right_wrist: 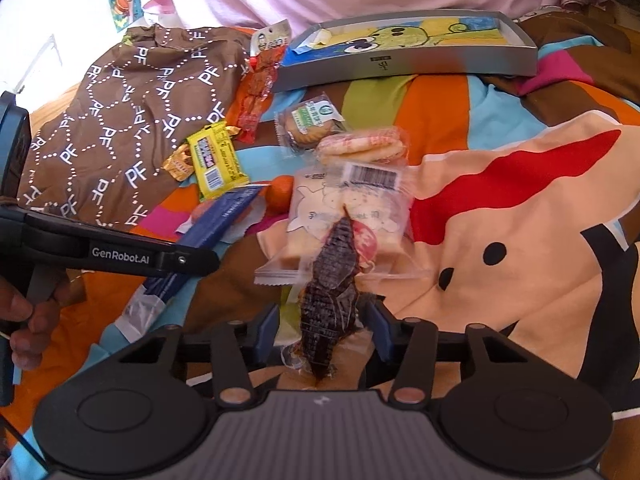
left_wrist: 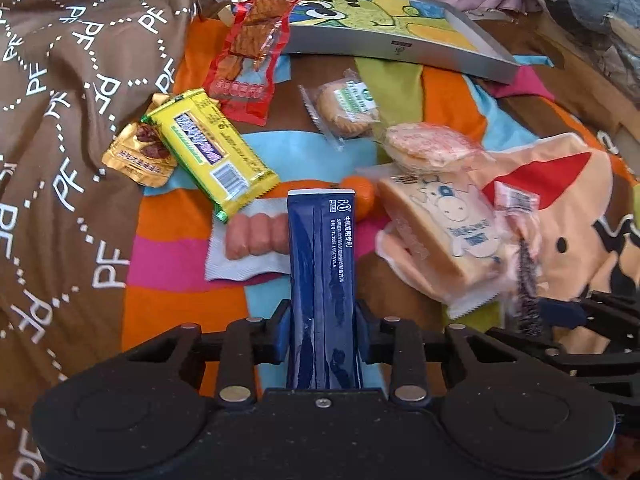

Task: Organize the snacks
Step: 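Close the right tool on the jerky packet while the left tool grasps the blue stick packet, then carry the jerky packet and blue stick packet with both tools over the cartoon tray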

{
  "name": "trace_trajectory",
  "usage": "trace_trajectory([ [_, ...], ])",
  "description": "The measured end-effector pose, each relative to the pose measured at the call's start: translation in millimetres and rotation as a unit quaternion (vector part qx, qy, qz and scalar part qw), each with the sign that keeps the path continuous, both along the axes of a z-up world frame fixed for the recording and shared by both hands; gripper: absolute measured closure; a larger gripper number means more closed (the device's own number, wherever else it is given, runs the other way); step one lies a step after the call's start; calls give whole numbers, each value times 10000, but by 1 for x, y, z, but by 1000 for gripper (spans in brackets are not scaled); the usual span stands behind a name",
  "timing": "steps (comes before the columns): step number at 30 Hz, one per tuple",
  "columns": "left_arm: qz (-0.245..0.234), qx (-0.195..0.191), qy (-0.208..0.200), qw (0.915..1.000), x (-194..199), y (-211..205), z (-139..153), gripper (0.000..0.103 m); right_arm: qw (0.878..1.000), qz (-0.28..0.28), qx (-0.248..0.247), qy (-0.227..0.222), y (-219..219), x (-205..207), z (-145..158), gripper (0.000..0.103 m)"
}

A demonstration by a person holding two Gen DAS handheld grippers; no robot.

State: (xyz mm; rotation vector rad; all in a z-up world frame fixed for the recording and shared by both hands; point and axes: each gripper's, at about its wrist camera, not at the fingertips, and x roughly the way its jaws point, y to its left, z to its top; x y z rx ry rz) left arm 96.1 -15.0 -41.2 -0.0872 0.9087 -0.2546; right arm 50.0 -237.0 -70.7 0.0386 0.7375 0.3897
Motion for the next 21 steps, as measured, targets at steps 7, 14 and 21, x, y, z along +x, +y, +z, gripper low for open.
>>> trace_trajectory([
  [7, -229, 70, -162, 9996, -11, -16, 9, 70, 9999, 108, 18, -52, 0, -4, 6, 52],
  [14, -316, 13, -373, 9988, -13, -21, 21, 70, 9997, 174, 2, -179, -1, -12, 15, 52],
  [21, -353, -63, -502, 9981, -7, -26, 30, 70, 9991, 202, 24, -369, -4, -18, 25, 52],
])
